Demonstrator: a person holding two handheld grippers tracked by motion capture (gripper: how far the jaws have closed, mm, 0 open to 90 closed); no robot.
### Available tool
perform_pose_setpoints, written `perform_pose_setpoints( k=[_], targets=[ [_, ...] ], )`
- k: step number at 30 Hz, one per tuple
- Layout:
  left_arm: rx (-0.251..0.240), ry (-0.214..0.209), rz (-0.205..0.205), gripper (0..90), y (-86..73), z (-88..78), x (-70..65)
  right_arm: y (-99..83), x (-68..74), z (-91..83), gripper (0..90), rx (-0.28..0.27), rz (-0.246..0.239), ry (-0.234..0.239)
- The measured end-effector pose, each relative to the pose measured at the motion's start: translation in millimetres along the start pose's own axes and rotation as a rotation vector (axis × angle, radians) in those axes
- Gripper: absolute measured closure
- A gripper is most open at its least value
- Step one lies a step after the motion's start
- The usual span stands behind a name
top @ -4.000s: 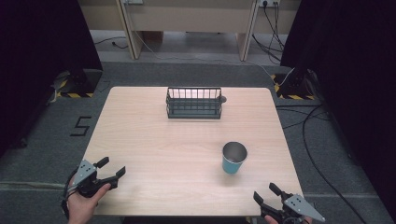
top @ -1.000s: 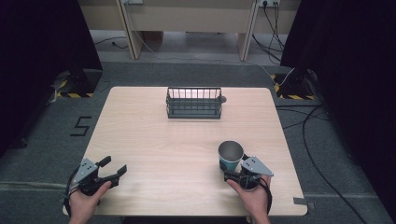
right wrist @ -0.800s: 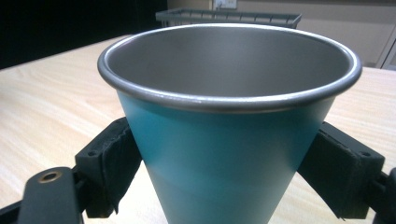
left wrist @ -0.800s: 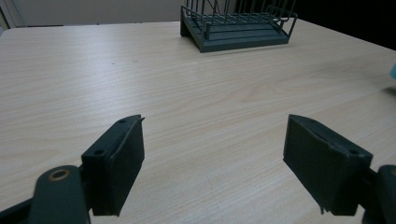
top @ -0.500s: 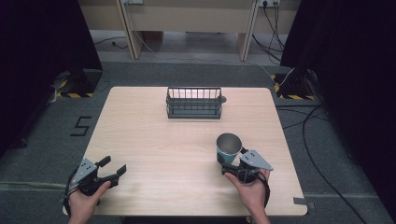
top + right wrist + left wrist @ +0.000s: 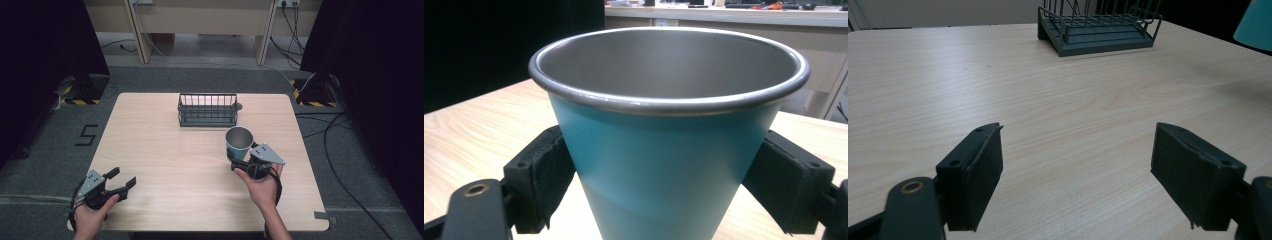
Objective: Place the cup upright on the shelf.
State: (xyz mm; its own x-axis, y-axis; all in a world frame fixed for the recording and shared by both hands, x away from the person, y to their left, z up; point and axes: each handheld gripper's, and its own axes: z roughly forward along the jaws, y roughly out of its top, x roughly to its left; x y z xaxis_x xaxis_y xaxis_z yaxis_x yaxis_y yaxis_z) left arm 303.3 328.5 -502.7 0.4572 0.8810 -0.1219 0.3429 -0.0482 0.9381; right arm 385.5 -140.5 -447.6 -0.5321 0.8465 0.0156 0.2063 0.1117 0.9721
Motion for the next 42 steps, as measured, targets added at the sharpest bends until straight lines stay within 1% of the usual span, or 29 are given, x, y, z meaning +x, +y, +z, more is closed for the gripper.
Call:
perform_pose_setpoints(
  k=[1, 2, 3, 4, 6, 8, 12, 15, 16, 17, 19, 20, 24, 27, 42],
  targets=[
    [0.000, -0.001, 0.000, 20.5, 0.0, 0.0, -0.1, 4.2, 0.9, 6.2, 17.7, -0.003, -0.003, 0.004],
    [0.001, -0.002, 0.002, 20.5, -0.1, 0.1, -0.2, 4.2, 0.9, 6.2, 17.7, -0.003, -0.003, 0.004],
    [0.001, -0.004, 0.002, 20.6, -0.2, 0.1, -0.4, 9.0, 2.9, 12.4, 17.7, -0.005, 0.000, 0.008],
    [0.001, -0.005, 0.002, 20.6, -0.2, 0.2, -0.5, 9.0, 2.9, 12.4, 17.7, -0.005, 0.000, 0.008],
    [0.000, -0.007, 0.001, 20.6, -0.2, 0.4, -1.0, 17.1, 5.6, 22.0, 17.7, -0.016, -0.001, 0.017],
    [0.000, -0.009, 0.001, 20.6, -0.3, 0.4, -1.4, 22.5, 7.3, 28.0, 17.7, -0.024, 0.002, 0.021],
    [0.000, -0.011, 0.003, 20.6, -0.2, 0.4, -1.5, 32.2, 9.5, 38.0, 17.7, -0.034, 0.012, 0.021],
    [0.000, -0.011, 0.003, 20.6, -0.2, 0.4, -1.4, 36.2, 10.1, 42.7, 17.7, -0.038, 0.009, 0.020],
    [-0.001, -0.011, 0.003, 20.6, -0.1, 0.5, -1.4, 39.5, 10.7, 47.2, 17.7, -0.039, 0.008, 0.021],
    [-0.001, -0.011, 0.002, 20.6, -0.1, 0.5, -1.4, 39.5, 10.7, 47.2, 17.7, -0.039, 0.008, 0.021],
    [0.000, -0.011, 0.003, 20.6, -0.1, 0.6, -1.4, 43.9, 11.0, 53.6, 17.7, -0.037, 0.004, 0.018],
    [0.000, -0.011, 0.003, 20.6, -0.1, 0.6, -1.4, 43.9, 11.0, 53.6, 17.7, -0.037, 0.004, 0.018],
    [0.002, -0.011, 0.003, 20.7, -0.1, 0.7, -1.4, 50.3, 10.6, 63.6, 17.7, -0.042, 0.005, 0.014],
    [0.003, -0.010, 0.002, 20.7, 0.0, 0.7, -0.9, 52.8, 9.6, 69.2, 17.7, -0.036, 0.002, 0.006],
    [0.001, -0.011, 0.000, 20.9, 0.1, 0.6, -1.1, 60.3, 3.7, 86.2, 17.7, -0.031, 0.025, -0.024]
  ],
)
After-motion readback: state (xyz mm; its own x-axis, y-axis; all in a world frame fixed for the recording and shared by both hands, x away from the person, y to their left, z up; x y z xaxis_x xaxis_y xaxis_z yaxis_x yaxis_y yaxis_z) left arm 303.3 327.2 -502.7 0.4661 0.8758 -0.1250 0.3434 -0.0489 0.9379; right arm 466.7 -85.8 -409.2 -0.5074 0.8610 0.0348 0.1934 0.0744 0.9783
